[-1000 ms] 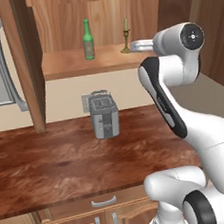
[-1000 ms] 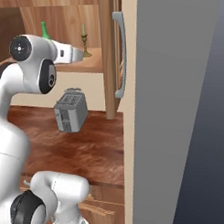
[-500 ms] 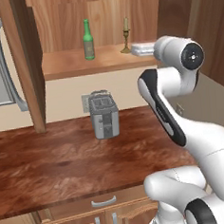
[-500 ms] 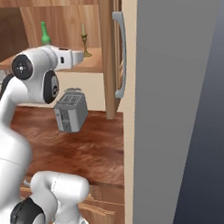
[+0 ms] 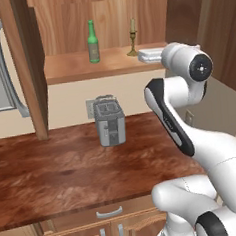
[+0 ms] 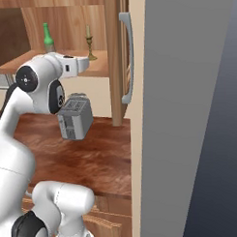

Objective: Get the candle and the beer from the cabinet and move them to the dining counter.

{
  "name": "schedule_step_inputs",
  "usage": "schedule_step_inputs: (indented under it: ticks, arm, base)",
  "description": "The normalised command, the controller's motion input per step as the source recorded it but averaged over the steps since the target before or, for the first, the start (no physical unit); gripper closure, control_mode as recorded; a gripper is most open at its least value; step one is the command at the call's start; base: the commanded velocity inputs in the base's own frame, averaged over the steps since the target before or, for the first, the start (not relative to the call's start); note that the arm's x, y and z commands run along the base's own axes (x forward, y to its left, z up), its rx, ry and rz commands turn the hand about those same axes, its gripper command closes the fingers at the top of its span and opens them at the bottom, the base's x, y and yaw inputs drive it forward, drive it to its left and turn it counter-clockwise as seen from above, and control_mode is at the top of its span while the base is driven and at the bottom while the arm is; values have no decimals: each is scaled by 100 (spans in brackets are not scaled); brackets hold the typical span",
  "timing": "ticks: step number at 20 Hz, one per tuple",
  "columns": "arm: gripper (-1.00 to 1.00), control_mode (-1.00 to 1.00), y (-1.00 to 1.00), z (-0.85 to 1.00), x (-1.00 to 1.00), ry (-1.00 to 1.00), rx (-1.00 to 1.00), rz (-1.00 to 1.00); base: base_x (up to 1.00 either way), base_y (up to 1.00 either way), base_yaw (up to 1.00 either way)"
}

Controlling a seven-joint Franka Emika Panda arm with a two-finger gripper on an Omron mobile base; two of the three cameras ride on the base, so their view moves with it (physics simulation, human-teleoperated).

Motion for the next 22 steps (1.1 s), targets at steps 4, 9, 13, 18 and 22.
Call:
schedule_step_inputs:
  ticks: [4,9,13,18,22]
  arm:
    - [-100,-100,0,0,0,0,0,0]
    - [-100,-100,4,0,18,0,0,-2]
    - [-100,-100,0,0,24,0,0,-1]
    - [-100,-100,2,0,28,0,0,0]
    - [-100,-100,16,0,31,4,0,0]
  base:
    - [0,0,0]
    - [0,0,0]
    - [0,0,0]
    - [0,0,0]
    - [0,0,0]
